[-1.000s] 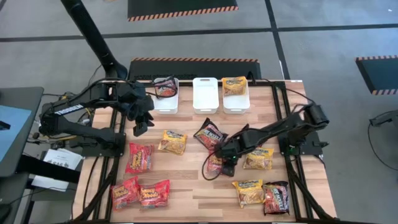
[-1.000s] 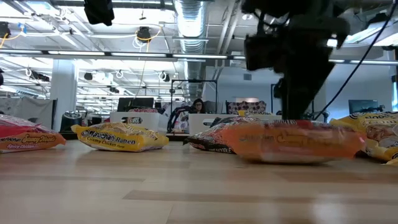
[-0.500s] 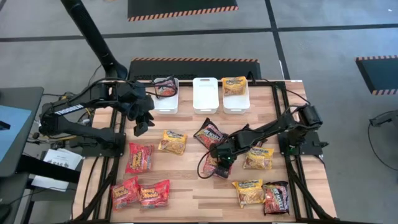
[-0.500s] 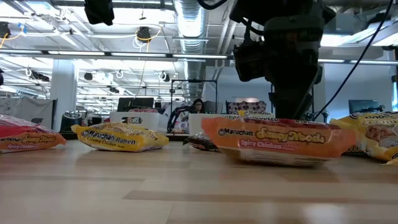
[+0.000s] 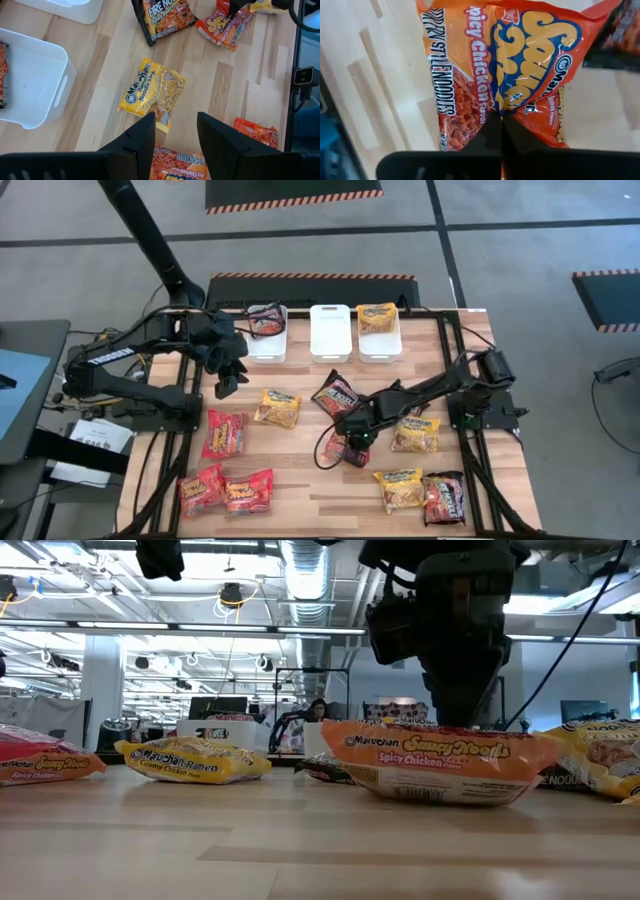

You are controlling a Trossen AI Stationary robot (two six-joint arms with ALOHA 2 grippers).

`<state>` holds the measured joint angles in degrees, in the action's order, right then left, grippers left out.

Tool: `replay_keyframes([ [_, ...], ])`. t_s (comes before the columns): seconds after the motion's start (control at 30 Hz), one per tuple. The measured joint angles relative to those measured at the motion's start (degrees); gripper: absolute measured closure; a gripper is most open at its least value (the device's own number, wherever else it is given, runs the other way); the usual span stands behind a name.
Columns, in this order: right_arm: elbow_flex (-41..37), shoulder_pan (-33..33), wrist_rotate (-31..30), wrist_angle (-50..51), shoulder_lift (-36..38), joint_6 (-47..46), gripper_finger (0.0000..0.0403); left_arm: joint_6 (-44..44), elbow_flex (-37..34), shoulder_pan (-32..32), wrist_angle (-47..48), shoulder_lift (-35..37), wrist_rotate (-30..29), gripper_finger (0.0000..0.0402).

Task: Sort Maruchan noodles
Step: Put the red noodle pack into the middle white bin

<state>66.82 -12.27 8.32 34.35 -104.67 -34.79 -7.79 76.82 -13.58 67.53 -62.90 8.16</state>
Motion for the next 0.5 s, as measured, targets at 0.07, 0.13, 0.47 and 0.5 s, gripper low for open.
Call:
replay_keyframes([
  [0.07, 1.99, -0.02, -1.89, 2.75, -0.2, 2.47, 0.0398, 0.01, 0.0, 0.0, 0.0, -0.01, 0.0, 0.0269],
  [0.13, 4.1, 0.06, -4.75, 6.54, -0.27, 5.03, 0.0399, 0.02, 0.0, 0.0, 0.0, 0.0, 0.0, 0.0269],
  [0.47, 15.11, 3.95, -9.85, 19.74, -0.22, 18.57, 0.04, 0.02, 0.0, 0.0, 0.0, 0.01, 0.0, 0.0269],
  [0.5, 16.11, 4.61, -10.48, 20.56, -0.19, 19.84, 0.04, 0.04, 0.0, 0.0, 0.0, -0.01, 0.0, 0.0269],
])
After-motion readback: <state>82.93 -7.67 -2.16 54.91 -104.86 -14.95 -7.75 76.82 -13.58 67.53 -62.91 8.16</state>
